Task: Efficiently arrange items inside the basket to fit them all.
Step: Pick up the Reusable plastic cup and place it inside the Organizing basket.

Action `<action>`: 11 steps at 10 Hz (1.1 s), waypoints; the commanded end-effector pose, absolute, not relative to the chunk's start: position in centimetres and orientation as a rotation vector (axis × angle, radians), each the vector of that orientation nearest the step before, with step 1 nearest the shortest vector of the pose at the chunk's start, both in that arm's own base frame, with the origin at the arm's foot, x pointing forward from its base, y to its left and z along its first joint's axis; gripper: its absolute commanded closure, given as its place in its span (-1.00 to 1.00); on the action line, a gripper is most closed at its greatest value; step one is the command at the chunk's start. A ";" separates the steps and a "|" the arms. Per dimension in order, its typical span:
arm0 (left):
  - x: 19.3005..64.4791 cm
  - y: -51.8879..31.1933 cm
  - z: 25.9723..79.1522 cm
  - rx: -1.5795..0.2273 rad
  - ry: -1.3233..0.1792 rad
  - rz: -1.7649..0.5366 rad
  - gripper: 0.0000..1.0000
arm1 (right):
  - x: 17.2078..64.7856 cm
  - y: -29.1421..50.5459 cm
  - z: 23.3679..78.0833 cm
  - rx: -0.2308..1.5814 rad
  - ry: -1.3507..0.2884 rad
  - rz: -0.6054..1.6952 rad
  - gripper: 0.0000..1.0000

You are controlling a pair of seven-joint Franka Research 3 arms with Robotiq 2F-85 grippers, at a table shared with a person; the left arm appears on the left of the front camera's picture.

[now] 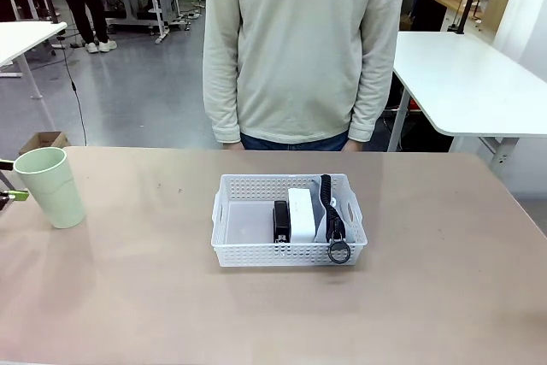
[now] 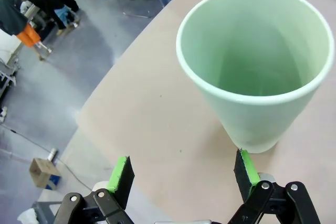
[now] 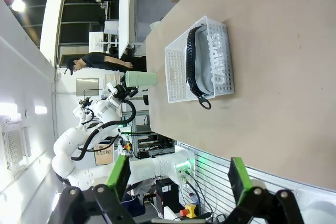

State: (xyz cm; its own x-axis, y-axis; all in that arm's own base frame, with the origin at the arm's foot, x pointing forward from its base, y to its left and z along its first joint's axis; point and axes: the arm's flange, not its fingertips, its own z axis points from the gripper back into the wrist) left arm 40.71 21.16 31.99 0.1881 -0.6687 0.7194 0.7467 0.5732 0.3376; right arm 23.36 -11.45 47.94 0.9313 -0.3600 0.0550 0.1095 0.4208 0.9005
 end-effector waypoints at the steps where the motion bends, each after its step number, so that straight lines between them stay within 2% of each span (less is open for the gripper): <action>1: 41.1 21.7 28.5 -0.050 -0.977 -1.025 -1.00 | 23.3 -11.6 47.8 1.093 -0.267 -0.275 -1.00; 4: 41.8 21.3 27.7 -0.124 -0.951 -1.010 -1.00 | 23.3 -11.6 47.8 1.093 -0.267 -0.275 -1.00; 5: 41.5 20.9 28.2 -0.330 -0.772 -1.035 -1.00 | 23.3 -11.6 47.8 1.093 -0.267 -0.275 -1.00; 6: 41.5 21.1 29.9 -0.128 -0.920 -0.998 -1.00 | 23.3 -11.6 47.8 1.093 -0.267 -0.275 -1.00; 8: 41.5 21.1 29.9 -0.128 -0.920 -0.998 -1.00 | 23.3 -11.6 47.8 1.093 -0.267 -0.275 -1.00; 10: 41.6 20.9 28.4 -0.259 -0.830 -1.016 -1.00 | 23.3 -11.6 47.8 1.093 -0.267 -0.275 -1.00; 11: 41.7 20.8 28.0 -0.249 -0.792 -1.034 -1.00 | 23.3 -11.6 47.8 1.093 -0.267 -0.275 -1.00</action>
State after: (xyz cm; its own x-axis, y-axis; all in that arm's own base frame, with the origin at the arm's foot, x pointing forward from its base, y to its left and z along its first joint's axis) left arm 41.43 20.77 28.31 0.2519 -0.6631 0.7048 0.8206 0.5324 0.2076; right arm 23.36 -11.45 47.94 0.9313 -0.3600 0.0549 0.1095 0.4208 0.9005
